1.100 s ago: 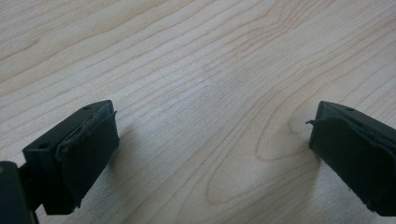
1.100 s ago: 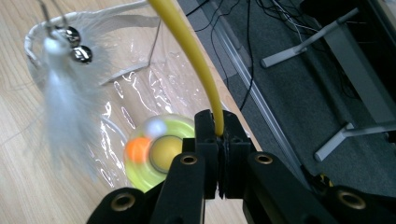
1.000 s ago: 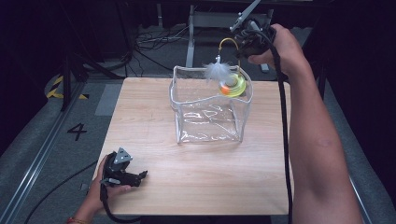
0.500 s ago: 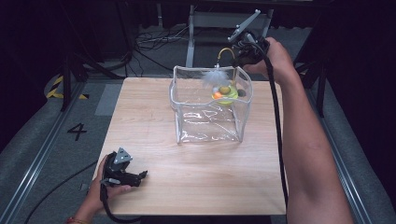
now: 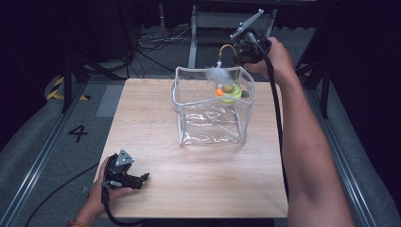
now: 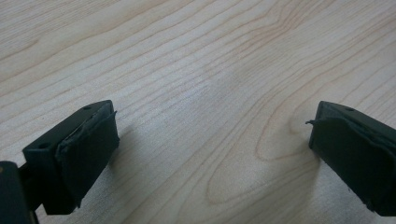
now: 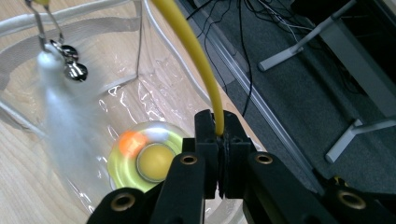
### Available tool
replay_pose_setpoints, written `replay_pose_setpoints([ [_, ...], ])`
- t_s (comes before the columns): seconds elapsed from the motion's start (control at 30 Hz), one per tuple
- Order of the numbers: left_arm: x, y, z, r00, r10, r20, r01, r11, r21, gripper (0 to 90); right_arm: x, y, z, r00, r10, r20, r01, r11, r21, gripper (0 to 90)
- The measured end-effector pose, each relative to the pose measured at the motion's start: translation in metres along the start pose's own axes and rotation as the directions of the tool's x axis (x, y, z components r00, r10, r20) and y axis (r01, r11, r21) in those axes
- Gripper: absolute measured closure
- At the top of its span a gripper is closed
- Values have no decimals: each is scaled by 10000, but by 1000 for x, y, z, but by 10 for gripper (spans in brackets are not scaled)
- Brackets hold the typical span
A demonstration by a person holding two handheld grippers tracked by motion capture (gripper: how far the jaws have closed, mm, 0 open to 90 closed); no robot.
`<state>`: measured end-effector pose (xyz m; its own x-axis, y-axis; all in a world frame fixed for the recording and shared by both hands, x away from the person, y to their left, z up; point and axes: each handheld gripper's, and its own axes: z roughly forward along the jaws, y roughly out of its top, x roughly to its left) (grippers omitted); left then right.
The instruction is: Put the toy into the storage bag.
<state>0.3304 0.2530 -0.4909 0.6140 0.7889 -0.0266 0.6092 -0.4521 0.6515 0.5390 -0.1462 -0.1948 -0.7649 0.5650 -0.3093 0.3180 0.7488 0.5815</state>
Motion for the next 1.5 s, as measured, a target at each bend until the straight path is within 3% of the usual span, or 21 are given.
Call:
replay_pose_setpoints([
  [0.13,0,0,0,10000,5,-6,-5,10000,-2,17,-1,0,1,10000,-14,35,14,10000,-20,884],
  [0.27,0,0,0,10000,40,-60,-40,10000,-3,17,-3,4,-10,9998,-70,184,73,9998,-159,885],
  [0.43,0,0,0,10000,41,-60,-41,10000,-6,17,-5,4,-9,9995,22,311,-22,10000,5,883],
  [0.77,0,0,0,10000,-47,0,47,10000,22,17,7,-20,31,9977,-103,-671,142,9983,571,883],
  [0.93,-1,0,0,10000,-67,-3,67,10000,37,17,12,-33,48,9928,-299,-1158,432,9925,1144,881],
  [1.07,0,0,0,10000,16,-16,-16,10000,1,17,17,-45,60,9819,-440,-1841,763,9821,1721,880],
  [1.2,0,0,1,10000,35,-58,-35,10000,-35,17,22,-51,66,9775,-580,-2029,991,9750,1991,880],
  [1.33,-1,0,0,10000,-38,-52,38,10000,22,17,23,-53,63,9739,-545,-2203,941,9803,1736,886],
  [1.5,-1,0,0,10000,-43,-58,43,10000,22,17,24,-56,62,9755,-600,-2116,1012,9766,1897,886],
])
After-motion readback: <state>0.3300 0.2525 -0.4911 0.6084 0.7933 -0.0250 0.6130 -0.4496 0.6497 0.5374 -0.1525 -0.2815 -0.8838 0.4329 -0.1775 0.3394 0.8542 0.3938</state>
